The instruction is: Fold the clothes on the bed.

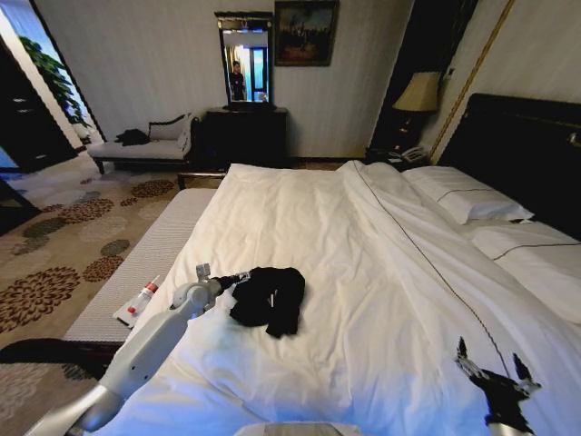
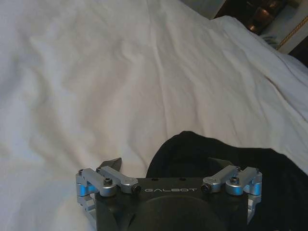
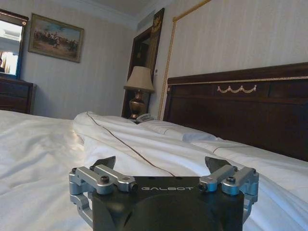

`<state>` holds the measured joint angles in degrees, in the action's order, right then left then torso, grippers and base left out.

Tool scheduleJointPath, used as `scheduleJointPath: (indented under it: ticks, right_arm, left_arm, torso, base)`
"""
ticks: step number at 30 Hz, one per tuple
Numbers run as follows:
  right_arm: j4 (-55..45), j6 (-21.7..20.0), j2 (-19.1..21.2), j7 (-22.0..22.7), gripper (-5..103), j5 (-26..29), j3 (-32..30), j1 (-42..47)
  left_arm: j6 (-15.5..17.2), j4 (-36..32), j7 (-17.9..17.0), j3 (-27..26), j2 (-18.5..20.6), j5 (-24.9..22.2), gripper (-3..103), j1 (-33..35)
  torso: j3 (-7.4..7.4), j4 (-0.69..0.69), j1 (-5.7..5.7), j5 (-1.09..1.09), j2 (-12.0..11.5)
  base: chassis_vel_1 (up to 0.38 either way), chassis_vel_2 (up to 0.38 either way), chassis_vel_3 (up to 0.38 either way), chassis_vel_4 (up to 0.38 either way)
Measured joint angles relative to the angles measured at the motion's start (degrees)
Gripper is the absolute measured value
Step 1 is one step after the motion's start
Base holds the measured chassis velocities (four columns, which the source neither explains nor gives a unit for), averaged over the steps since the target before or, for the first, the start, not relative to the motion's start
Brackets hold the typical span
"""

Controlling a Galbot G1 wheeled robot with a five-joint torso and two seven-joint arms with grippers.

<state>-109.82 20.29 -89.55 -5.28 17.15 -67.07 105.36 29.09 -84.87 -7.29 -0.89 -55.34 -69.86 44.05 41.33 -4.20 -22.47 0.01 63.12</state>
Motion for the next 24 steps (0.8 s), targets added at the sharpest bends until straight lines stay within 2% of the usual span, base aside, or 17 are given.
scheduleJointPath:
  ticks: [7,15,18,20,22,23,24]
  right_arm:
    - [0.00,0.00,0.17,0.10,100,0.18,-0.02,-0.04]
    - [0.06,0.00,0.56,0.19,100,1.29,-0.84,0.12]
    - [0.66,-0.52,1.16,0.43,100,3.34,-2.33,-0.38]
    - [0.88,-0.71,1.54,0.55,100,3.95,-2.90,-0.55]
    - [1.22,-1.11,2.62,0.87,100,5.18,-4.07,-0.82]
    - [1.22,-1.11,2.62,0.87,100,5.18,-4.07,-0.82]
    - [1.25,-1.24,2.93,0.91,100,5.55,-4.36,-0.88]
  left_arm:
    - [0.16,1.07,0.86,1.26,-0.41,0.26,103,-1.47]
    - [0.95,3.07,1.16,2.63,-2.12,0.23,96,-3.59]
    - [1.11,3.27,0.88,3.29,-2.26,0.61,88,-3.64]
    - [1.19,3.28,0.75,3.42,-2.26,0.58,88,-3.65]
    - [1.45,3.32,0.60,3.62,-2.27,0.28,77,-3.66]
    - [1.45,3.32,0.60,3.62,-2.27,0.28,77,-3.66]
    - [1.49,3.41,0.59,3.62,-2.29,0.20,72,-3.66]
  torso:
    - [0.00,0.00,0.00,-0.01,0.00]
    - [0.00,-0.01,0.00,0.00,0.00]
    - [0.00,0.00,0.00,0.00,0.00]
    - [0.00,0.00,0.00,0.00,0.00]
    - [0.00,-0.01,0.00,-0.01,0.00]
    - [0.00,-0.01,0.00,-0.01,0.00]
    - [0.00,0.00,0.00,0.00,0.00]
  base:
    - [0.000,0.000,0.000,0.000]
    - [0.000,0.000,0.000,0.000]
    - [0.000,0.000,0.000,0.000]
    - [0.000,0.000,0.000,0.000]
    - [0.000,0.000,0.000,0.000]
    - [0.000,0.000,0.000,0.000]
    - [0.000,0.000,0.000,0.000]
